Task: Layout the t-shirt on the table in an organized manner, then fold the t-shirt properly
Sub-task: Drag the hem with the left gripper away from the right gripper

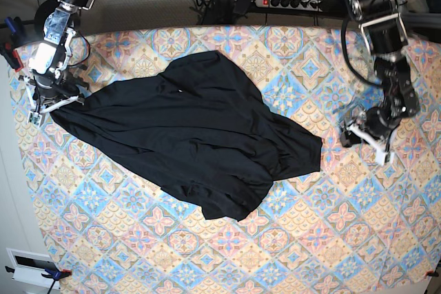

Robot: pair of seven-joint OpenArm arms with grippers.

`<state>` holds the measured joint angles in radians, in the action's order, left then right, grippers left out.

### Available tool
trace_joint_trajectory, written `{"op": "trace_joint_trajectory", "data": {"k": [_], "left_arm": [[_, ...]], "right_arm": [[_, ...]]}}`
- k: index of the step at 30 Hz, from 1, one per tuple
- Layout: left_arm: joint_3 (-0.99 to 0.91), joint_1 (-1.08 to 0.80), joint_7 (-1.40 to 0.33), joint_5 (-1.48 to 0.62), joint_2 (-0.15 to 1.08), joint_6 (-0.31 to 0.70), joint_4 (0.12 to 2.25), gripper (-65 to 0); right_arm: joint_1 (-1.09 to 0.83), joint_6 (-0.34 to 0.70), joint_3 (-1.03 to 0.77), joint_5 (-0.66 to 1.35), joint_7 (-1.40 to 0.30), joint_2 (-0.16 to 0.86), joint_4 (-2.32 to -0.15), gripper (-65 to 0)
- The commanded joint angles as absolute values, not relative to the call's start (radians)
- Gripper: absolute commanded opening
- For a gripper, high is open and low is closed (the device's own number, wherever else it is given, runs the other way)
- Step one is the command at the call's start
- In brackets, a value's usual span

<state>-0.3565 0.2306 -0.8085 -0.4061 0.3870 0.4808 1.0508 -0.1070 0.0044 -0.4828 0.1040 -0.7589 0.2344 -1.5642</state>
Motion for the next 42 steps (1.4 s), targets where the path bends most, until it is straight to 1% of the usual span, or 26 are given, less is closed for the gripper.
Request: {"op": "trace_joint_trajectory", "data": {"k": [1, 4, 8, 13, 17, 19, 20, 21, 24, 25, 29, 31, 35, 39, 42], "left_arm": [[-0.358, 0.271, -0.817, -0.412, 0.38, 0.483, 1.024, -24.4], [-0.358, 0.341, -0.817, -0.41, 0.335, 0.483, 0.958, -26.7], [-0.317, 0.394, -0.822, -0.4, 0.268, 0.476, 0.955, -28.5], [-0.255, 0.398, -0.822, -0.401, 0.219, 0.476, 0.955, -28.6], [-0.216, 0.397, -0.822, -0.401, 0.205, 0.476, 0.955, -28.8], [-0.203, 0.394, -0.822, -0.401, 0.205, 0.476, 0.955, -30.7], [-0.2, 0.392, -0.822, -0.401, 0.206, 0.476, 0.955, -34.2], [-0.202, 0.39, -0.822, -0.401, 0.208, 0.476, 0.955, -39.5], [-0.209, 0.387, -0.819, -0.414, 0.228, 0.481, 0.957, -61.0], [-0.219, 0.387, -0.822, -0.414, 0.239, 0.478, 0.957, -65.0], [-0.282, 0.354, -0.843, -0.414, 0.271, 0.481, 0.983, -65.0], [-0.311, 0.314, -0.889, -0.414, 0.291, 0.483, 1.056, -65.0], [-0.366, 0.194, -0.924, -0.415, 0.308, 0.483, 1.245, -65.0], [-0.366, 0.062, -0.926, -0.427, 0.341, 0.483, 1.435, -65.0], [-0.366, -0.01, -0.923, -0.426, 0.366, 0.483, 1.517, -65.0]], "right_arm": [[-0.097, -0.001, -0.478, 0.099, -0.737, 0.252, -1.581, -65.0], [-0.097, -0.001, -0.438, 0.099, -0.737, 0.252, -1.584, -65.0], [-0.097, -0.001, -0.421, 0.099, -0.737, 0.252, -1.586, -65.0], [-0.097, -0.001, -0.421, 0.099, -0.737, 0.252, -1.586, -65.0], [-0.097, -0.001, -0.423, 0.099, -0.737, 0.252, -1.586, -65.0], [-0.097, -0.001, -0.423, 0.099, -0.737, 0.252, -1.586, -65.0], [-0.097, -0.001, -0.423, 0.099, -0.737, 0.252, -1.586, -65.0], [-0.097, -0.001, -0.423, 0.099, -0.736, 0.252, -1.586, -65.0], [-0.097, -0.001, -0.423, 0.099, -0.736, 0.252, -1.584, -65.0], [-0.097, -0.001, -0.423, 0.099, -0.736, 0.252, -1.583, -65.0], [-0.097, -0.001, -0.423, 0.099, -0.736, 0.252, -1.58, -65.0], [-0.097, -0.001, -0.423, 0.099, -0.736, 0.252, -1.58, -65.0], [-0.097, -0.001, -0.426, 0.099, -0.72, 0.252, -1.58, -65.0], [-0.097, -0.001, -0.423, 0.101, -0.697, 0.252, -1.572, -65.0], [-0.097, -0.001, -0.424, 0.101, -0.694, 0.252, -1.554, -65.0]]}}
